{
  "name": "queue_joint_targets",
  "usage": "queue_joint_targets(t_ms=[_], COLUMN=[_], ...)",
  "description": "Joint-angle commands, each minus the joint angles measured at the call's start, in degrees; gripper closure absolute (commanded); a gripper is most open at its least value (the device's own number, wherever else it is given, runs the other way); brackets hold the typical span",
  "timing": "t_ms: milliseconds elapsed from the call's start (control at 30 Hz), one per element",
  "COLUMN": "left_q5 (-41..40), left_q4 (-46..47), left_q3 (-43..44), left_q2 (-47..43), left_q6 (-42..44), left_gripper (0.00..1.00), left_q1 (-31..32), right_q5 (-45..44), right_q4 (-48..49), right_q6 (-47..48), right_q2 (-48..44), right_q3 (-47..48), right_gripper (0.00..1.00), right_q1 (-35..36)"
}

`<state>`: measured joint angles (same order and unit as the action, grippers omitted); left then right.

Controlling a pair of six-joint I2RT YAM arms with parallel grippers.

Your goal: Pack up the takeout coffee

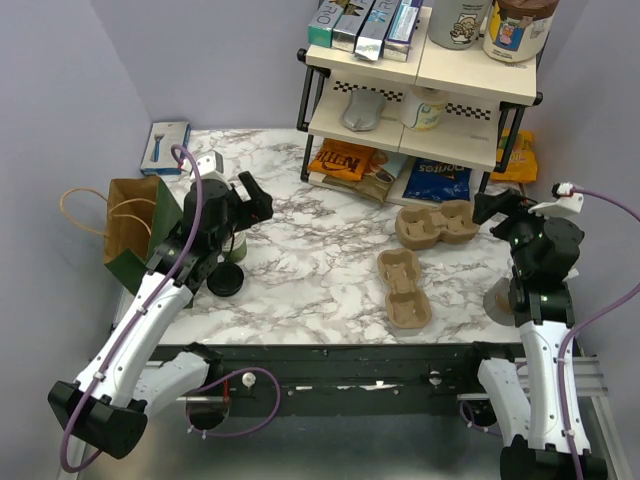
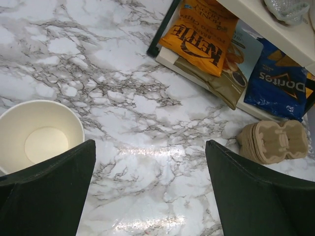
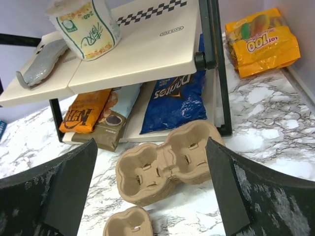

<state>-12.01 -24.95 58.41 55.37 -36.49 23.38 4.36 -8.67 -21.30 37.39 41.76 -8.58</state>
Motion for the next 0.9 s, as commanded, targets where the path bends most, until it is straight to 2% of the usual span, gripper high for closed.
queue_joint_targets(t_ms=[0, 133, 400, 500, 633, 733, 867], left_q5=[-3.5, -2.6, -7.7, -11.3, -13.0, -13.6, -13.7], left_q4=[-3.6, -3.5, -7.9, -8.8, -12.0, -13.3, -12.8], left_q3=[-0.6, -1.4, -0.3, 0.2, 3.0, 4.7, 5.3], left_q2=[-1.6, -1.9, -1.5, -1.1, 4.5, 9.0, 12.7], left_q6=[-1.0, -0.5, -1.8, -2.6, -3.1, -3.4, -3.8], left_gripper=[0.01, 0.01, 0.01, 0.01, 0.01, 0.03, 0.23], left_q1=[0.2, 0.3, 0.3, 0.2, -0.3, -0.7, -1.8], right_q5=[5.7, 13.6, 14.0, 9.8, -7.8, -8.1, -9.8], right_q4=[0.2, 2.8, 2.1, -0.5, -2.2, -2.1, -2.9], right_q6=[0.4, 0.6, 1.9, 4.1, 9.7, 10.0, 9.9], right_q2=[-0.6, 0.1, 2.0, 4.3, 6.6, 8.2, 9.0], right_q3=[-0.5, -1.3, -1.5, 0.2, 1.3, 0.8, 0.5], right_gripper=[0.0, 0.0, 0.0, 0.0, 0.0, 0.0, 0.0], right_q1=[0.2, 0.2, 0.5, 3.2, 18.1, 22.5, 24.3])
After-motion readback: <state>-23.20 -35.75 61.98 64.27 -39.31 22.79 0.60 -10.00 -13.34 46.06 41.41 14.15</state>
